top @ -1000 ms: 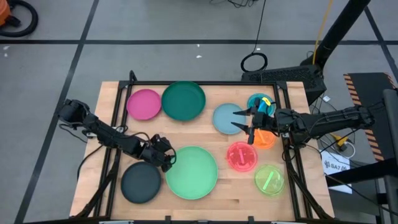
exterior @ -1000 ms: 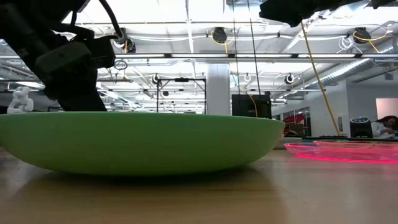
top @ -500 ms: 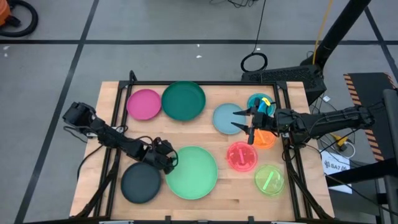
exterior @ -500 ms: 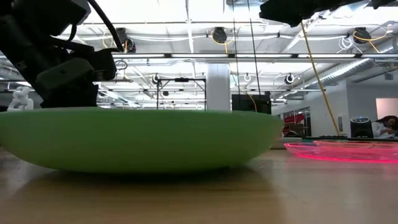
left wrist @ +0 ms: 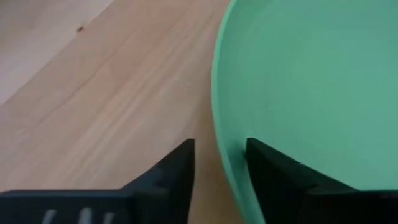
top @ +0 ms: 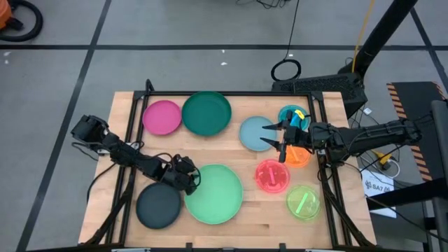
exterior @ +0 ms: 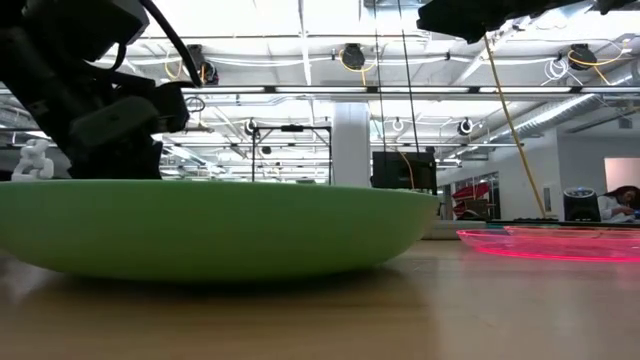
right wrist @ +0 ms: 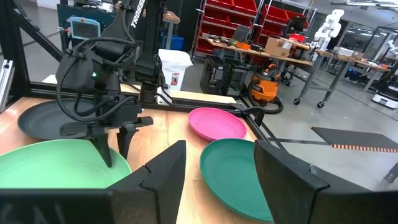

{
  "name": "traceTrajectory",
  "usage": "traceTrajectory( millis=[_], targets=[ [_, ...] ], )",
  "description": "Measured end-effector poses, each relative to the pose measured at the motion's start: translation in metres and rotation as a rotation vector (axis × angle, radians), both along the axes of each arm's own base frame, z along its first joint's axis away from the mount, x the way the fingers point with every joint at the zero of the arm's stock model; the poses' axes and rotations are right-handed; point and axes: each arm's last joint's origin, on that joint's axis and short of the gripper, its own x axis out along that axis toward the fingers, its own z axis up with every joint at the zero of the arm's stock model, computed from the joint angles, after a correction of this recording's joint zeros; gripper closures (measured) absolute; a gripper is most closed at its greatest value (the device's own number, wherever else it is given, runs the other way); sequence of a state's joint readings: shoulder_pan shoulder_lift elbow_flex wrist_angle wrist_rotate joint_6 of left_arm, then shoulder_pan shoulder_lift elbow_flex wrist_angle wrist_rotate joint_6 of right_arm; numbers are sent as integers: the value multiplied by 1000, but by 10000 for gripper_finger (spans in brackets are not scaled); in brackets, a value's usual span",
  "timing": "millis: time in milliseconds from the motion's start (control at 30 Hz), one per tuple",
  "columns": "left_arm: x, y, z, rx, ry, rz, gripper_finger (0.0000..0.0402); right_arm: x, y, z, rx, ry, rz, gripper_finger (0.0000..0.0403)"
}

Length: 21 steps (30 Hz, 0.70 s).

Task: Stack plastic plates
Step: Stack the light green plate on the dark green plate

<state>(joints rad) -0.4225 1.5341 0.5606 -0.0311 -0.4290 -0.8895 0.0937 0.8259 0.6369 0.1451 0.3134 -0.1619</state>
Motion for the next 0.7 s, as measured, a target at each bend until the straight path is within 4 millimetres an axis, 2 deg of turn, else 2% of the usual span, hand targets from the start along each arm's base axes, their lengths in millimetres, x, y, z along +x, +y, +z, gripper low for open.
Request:
traceTrajectory(
  millis=[367,500,700],
  targets=[
    [-1,1,0,-42,-12,81,365,0,0,0,0,0,0,220],
    [0,3,1,-54,-19,105,383,0,0,0,0,1,0,220],
    [1,6,1,-61,-23,127,388,0,0,0,0,0,0,220]
  ],
)
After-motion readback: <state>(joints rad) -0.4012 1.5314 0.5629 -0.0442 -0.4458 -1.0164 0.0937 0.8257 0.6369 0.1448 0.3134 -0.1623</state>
